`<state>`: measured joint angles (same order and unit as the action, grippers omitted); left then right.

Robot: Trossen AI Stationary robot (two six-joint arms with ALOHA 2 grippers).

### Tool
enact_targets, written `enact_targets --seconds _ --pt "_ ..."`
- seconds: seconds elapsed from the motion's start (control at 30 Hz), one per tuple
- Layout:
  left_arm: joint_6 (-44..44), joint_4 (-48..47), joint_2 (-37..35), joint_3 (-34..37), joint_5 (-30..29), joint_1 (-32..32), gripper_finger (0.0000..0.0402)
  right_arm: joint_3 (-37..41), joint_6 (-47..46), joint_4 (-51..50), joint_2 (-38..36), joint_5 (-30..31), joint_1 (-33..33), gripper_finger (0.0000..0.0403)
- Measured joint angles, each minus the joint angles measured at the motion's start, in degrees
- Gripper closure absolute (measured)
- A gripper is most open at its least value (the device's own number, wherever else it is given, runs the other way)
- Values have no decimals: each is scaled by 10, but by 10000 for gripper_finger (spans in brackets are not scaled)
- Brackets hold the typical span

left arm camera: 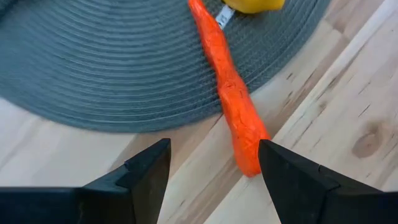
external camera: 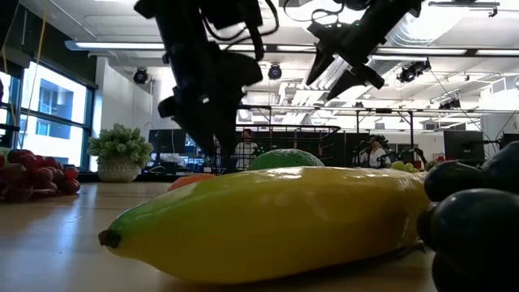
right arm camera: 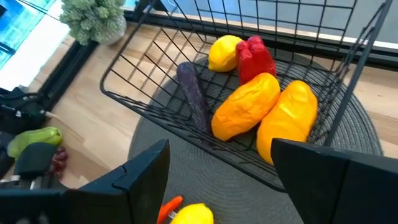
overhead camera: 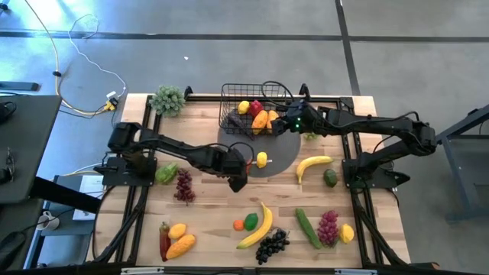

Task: Build produce basket
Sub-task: Put the carrot into the wire basket

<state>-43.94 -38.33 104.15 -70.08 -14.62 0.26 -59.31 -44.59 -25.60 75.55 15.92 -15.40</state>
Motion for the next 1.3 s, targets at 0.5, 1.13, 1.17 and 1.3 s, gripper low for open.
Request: enact_targets --seconds 0.5,1.13,1.17,1.3 --pt "-5 60 25 0 39 13 171 0 -4 -27 0 0 0 142" --pt "-2 78 89 -1 48 14 211 0 -4 -60 0 -14 0 142" --pt "4 76 89 -1 47 13 224 0 -4 -61 0 -14 0 142" --pt "22 71 84 0 44 12 284 0 -4 -63 0 -14 0 142"
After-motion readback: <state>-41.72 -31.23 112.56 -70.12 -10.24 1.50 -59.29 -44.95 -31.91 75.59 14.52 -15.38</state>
